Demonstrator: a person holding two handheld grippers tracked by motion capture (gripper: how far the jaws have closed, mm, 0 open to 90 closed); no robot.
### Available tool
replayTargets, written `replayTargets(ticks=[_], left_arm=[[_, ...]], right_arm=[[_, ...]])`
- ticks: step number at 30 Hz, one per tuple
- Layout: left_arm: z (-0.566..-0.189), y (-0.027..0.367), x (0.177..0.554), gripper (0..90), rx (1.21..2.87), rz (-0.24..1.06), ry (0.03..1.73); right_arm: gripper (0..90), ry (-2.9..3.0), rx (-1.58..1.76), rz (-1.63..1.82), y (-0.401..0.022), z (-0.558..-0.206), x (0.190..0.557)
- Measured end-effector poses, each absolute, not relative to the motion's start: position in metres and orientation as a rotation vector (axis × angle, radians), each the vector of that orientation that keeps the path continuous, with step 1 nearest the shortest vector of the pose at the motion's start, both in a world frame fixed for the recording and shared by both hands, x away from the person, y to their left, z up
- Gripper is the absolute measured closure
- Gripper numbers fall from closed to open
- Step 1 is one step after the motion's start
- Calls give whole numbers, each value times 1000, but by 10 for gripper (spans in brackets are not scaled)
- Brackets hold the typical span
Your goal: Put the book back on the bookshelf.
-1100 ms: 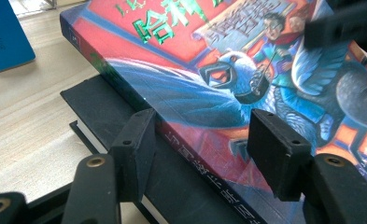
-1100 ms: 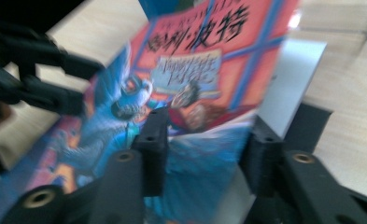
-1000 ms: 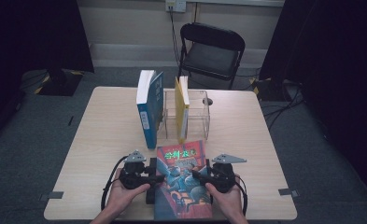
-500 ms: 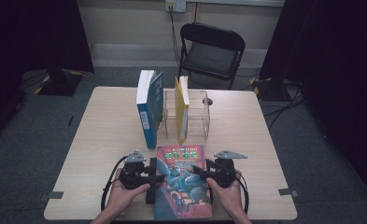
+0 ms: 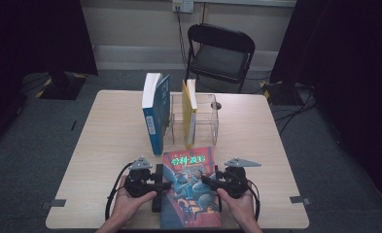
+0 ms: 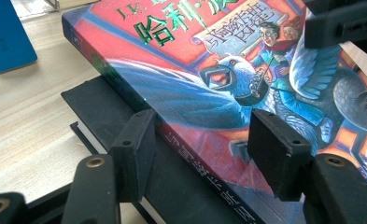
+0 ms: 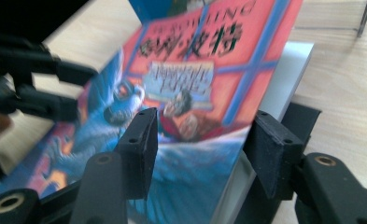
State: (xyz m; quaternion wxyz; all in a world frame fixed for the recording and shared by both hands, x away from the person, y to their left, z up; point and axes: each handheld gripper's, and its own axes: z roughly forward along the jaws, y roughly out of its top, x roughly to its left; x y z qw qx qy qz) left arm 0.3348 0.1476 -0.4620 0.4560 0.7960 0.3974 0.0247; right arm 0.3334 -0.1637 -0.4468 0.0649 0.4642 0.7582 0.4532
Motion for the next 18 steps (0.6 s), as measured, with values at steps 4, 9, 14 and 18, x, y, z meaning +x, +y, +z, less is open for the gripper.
replayTargets(ticks=[4,9,14,18], left_arm=[[-462,148,335,420,1963,61,978],[-462,148,335,420,1961,57,975],[-462,148,335,420,1966,59,973],[-462,148,336,420,1962,56,973]], right_arm=[[478,2303,1406,1349,-165,-449,332],[469,2276,1385,1364,-167,-452,328],[461,2270,1358,1355,-167,-453,326],[448,2264,1335,1343,-165,-453,324]])
